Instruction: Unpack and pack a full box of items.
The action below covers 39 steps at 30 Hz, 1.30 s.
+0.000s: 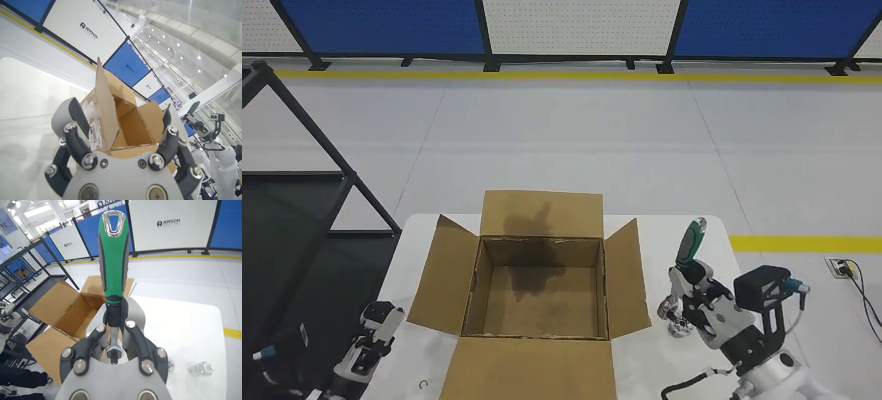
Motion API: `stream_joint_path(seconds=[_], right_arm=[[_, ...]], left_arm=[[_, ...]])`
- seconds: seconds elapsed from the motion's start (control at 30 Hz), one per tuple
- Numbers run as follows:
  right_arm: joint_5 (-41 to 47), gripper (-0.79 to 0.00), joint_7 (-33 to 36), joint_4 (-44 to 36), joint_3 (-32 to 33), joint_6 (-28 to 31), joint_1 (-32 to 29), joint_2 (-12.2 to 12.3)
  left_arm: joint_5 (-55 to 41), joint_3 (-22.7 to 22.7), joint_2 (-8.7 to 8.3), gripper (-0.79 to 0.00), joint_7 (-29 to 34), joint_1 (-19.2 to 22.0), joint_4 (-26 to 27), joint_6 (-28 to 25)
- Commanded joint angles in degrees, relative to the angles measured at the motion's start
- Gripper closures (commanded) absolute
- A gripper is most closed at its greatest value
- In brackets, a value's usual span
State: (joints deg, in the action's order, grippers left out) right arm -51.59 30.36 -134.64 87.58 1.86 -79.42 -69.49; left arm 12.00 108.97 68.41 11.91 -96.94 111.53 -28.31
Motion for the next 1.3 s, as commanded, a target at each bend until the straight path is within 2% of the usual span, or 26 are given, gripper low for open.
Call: stream_joint_path(seconds=[0.0,0.17,0.27,0.4,0.5,0.67,0.7,1.17,1.27], right_arm=[[-0.2,0.0,0.2,0.0,-1.8,0.5,3.1,0.0],[-0.5,0.0,6.7,0.0,-8.9,-1.6,12.0,-0.4],[-1.1,0.0,12.2,0.0,-14.7,-5.9,17.0,-0.9],[-6.5,0.0,19.4,0.1,-22.8,-12.3,21.5,-1.6],[-9.1,0.0,20.3,5.0,-29.4,-13.6,24.9,-2.5],[-11.8,0.0,17.0,16.2,-36.8,-15.6,31.4,-4.4],[-12.3,0.0,16.6,18.1,-37.7,-16.3,32.2,-4.7],[-12.3,0.0,16.6,18.1,-37.7,-16.3,32.2,-4.7],[-12.1,0.0,15.7,18.7,-37.9,-14.9,31.9,-4.7]], left_arm=[[-1.0,0.7,0.02,-0.785,-0.6,-0.3,-0.3,-0.4],[-2.9,2.8,-0.01,-0.785,-1.6,-0.6,-0.6,-0.9],[-4.3,3.8,0.0,-0.785,-2.1,-0.6,-0.8,-1.0],[-5.8,4.7,0.03,-0.785,-2.5,-0.7,-1.1,-1.4],[-8.2,5.1,0.03,-0.785,-1.7,-1.0,-1.1,-1.8],[-12.8,6.0,-0.06,-0.785,0.9,-1.7,-0.8,-2.2],[-13.2,6.2,-0.08,-0.785,1.4,-1.8,-0.8,-2.1],[-13.2,6.2,-0.09,-0.785,1.6,-1.9,-0.8,-2.1],[-14.8,6.0,-0.11,-0.785,2.0,-1.3,-0.4,-0.4]])
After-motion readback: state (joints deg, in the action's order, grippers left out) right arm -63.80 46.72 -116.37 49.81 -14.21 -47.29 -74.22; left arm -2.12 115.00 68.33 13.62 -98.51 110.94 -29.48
